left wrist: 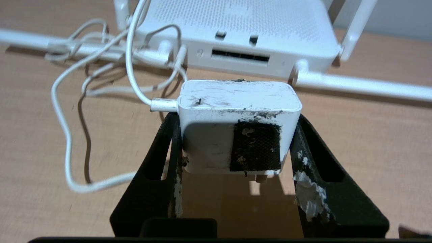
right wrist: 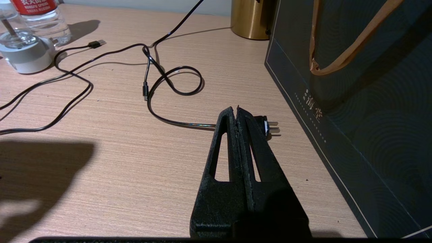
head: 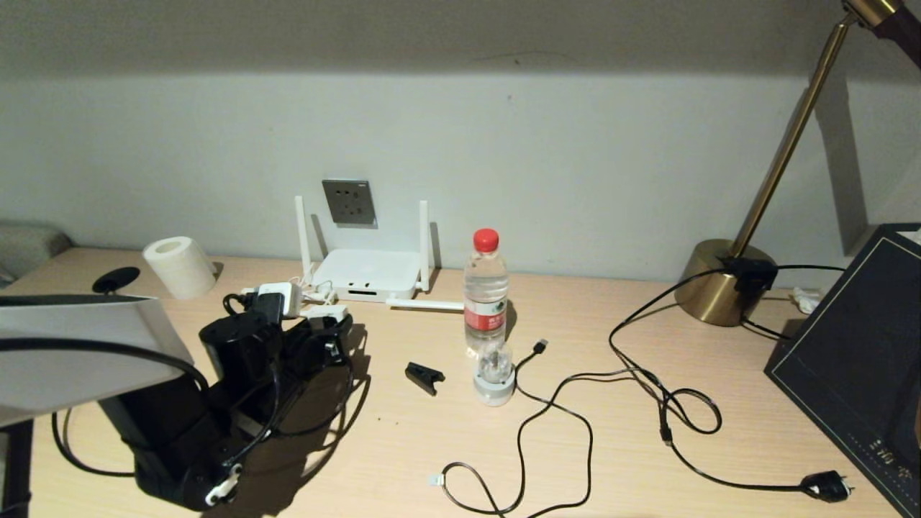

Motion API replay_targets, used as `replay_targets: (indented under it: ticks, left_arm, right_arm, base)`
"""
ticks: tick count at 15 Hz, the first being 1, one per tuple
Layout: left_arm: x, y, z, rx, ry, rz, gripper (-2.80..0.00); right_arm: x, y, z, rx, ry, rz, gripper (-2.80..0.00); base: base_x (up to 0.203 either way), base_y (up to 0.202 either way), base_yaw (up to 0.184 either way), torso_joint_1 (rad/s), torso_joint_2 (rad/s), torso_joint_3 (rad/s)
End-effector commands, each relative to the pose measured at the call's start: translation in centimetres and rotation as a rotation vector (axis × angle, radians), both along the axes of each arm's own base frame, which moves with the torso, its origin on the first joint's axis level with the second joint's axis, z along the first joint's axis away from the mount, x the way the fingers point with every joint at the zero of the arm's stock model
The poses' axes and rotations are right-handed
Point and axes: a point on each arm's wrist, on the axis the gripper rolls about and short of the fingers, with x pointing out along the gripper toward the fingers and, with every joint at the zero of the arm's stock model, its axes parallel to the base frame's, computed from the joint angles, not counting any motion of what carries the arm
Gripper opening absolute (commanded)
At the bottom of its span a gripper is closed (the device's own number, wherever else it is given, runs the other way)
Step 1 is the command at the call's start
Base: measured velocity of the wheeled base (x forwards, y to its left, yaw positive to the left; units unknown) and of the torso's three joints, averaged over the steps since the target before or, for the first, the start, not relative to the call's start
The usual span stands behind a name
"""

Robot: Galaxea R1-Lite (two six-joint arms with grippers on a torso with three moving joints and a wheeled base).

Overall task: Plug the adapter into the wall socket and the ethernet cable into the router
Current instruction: Pick up plug

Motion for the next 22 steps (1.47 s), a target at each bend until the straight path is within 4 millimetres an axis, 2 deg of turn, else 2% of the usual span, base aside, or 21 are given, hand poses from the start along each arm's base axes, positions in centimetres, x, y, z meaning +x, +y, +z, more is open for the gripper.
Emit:
replay_targets:
  ticks: [1,3,10,14,18,22]
  left_arm:
    - [1.3,-0.5,0.6,-0.016,-0.053,-0.044,-2.8]
    - [2.2,-0.9,1.2,-0.028,-0.094,-0.137,-2.8]
    - [4.4,-1.8,0.8,-0.115,-0.119,-0.319,-2.8]
    - [6.4,-0.8,-0.3,-0.114,-0.127,-0.308,-2.8]
    - [6.2,-1.1,-0.8,-0.094,-0.115,-0.317,-2.8]
    - [5.8,-2.0,-1.1,-0.095,-0.104,-0.176,-2.8]
  right_arm:
    - [0.0,0.0,-0.1,-0.001,0.006,0.001,-2.8]
    - [0.0,0.0,-0.1,-0.001,0.005,0.001,-2.8]
    - [0.0,0.0,-0.1,-0.001,0.006,0.0,-2.8]
    - [0.0,0.0,-0.1,-0.001,0.006,0.001,-2.8]
    - [0.0,0.0,-0.1,-0.001,0.006,0.0,-2.8]
    - [0.0,0.0,-0.1,-0.001,0.006,0.001,-2.8]
  base:
    - [0.0,0.0,0.0,0.0,0.0,0.0]
    - [0.0,0.0,0.0,0.0,0.0,0.0]
    - [0.0,0.0,0.0,0.0,0.0,0.0]
    - [0.0,0.0,0.0,0.0,0.0,0.0]
    - [0.0,0.0,0.0,0.0,0.0,0.0]
    - [0.0,0.0,0.0,0.0,0.0,0.0]
